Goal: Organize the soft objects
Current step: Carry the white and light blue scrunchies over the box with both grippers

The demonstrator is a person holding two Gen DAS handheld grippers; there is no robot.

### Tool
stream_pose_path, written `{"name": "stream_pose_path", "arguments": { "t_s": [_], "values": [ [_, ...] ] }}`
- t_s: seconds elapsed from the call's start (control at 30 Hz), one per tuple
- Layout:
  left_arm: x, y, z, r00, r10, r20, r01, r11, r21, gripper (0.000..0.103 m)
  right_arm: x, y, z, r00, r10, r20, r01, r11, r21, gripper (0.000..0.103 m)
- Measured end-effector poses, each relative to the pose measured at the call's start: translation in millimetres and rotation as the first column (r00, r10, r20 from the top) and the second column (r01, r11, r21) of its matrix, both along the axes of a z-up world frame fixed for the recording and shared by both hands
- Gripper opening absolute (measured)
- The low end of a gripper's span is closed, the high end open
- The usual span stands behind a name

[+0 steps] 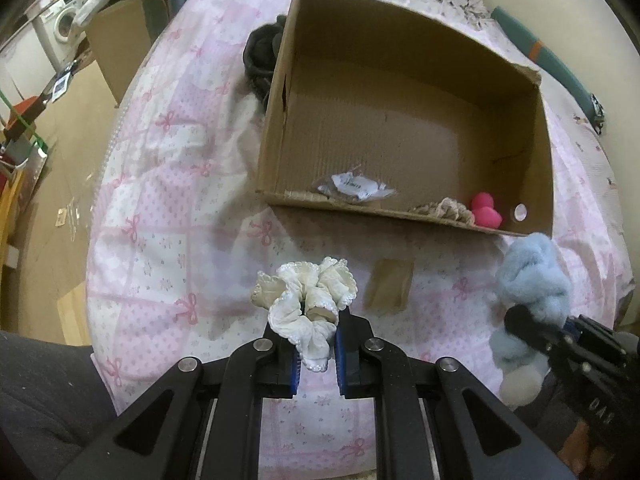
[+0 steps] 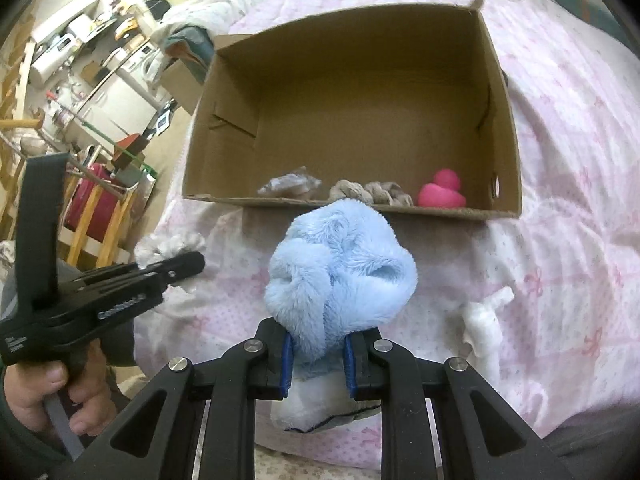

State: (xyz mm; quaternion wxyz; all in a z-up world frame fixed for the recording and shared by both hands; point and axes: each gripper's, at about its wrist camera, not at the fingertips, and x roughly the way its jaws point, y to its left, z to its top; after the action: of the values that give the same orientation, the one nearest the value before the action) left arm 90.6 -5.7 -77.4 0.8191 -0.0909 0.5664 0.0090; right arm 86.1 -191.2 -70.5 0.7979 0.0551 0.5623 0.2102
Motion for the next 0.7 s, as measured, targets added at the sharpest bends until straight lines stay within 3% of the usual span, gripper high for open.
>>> {"name": "stream_pose_path", "arguments": {
  "t_s": [0.37,0.6,0.7],
  "values": [
    [16,-11,42,0.994,-0.058,0.089,0.055,0.998,0.04,0.012,7,-21,37,0.996,-0.057,0.065,0.049,0.992,0.113,0.022],
    [48,-15,74,0.975,-0.102,0.196,0.094,0.994,0.049,0.012,32,-32,58,0.989,-0.068,0.13,0.047,0.987,0.156,0.022],
    [66,-12,77,0.97,-0.11,0.219,0.091,0.992,0.092,0.012,48,-37,59,0.987,-0.08,0.139,0.055,0.983,0.177,0.022]
  ]
}}
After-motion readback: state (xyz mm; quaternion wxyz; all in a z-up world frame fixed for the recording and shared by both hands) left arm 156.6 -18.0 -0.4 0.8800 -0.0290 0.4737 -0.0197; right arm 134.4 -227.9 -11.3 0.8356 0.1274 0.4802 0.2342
